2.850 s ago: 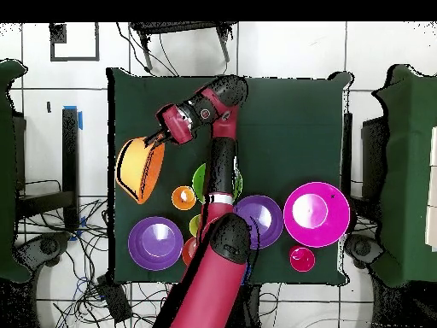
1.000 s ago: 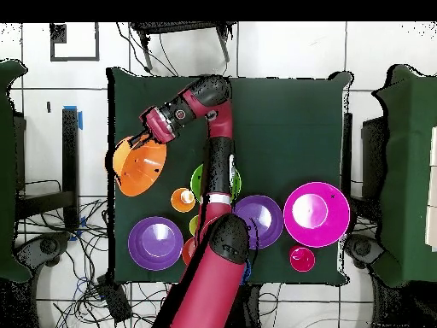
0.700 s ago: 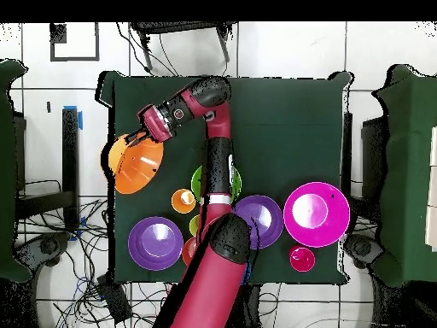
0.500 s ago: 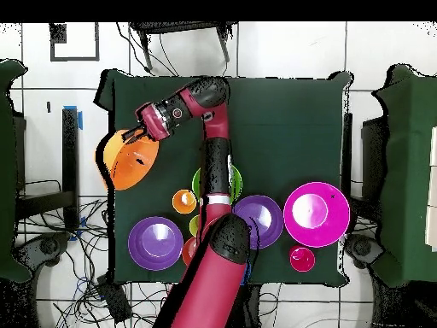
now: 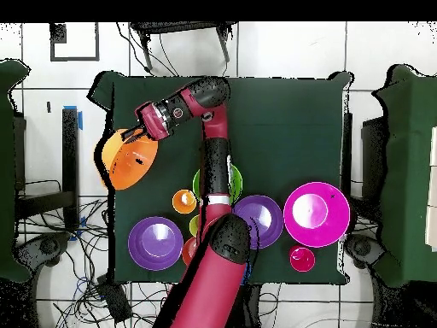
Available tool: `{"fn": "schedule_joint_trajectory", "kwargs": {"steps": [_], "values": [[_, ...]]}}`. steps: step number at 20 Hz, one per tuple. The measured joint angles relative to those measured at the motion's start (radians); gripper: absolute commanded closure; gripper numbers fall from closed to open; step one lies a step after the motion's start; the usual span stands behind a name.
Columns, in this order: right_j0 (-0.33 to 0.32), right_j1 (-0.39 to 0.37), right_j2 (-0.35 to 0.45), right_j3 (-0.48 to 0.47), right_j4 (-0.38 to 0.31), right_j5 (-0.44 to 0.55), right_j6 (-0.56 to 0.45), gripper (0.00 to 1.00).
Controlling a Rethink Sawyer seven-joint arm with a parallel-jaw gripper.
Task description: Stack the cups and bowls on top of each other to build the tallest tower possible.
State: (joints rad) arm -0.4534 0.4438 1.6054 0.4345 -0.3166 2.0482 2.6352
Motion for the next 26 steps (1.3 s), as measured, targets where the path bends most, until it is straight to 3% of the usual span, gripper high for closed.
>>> {"fn": "schedule_joint_trajectory", "kwargs": {"steps": [9,13,26], "values": [[-0.016,0.001,-0.004,0.023,0.008,0.000,-0.030,1.00],[-0.023,0.001,-0.010,0.029,0.007,0.000,-0.123,1.00],[-0.051,-0.004,-0.062,0.034,0.010,0.008,-0.679,1.00]]}}
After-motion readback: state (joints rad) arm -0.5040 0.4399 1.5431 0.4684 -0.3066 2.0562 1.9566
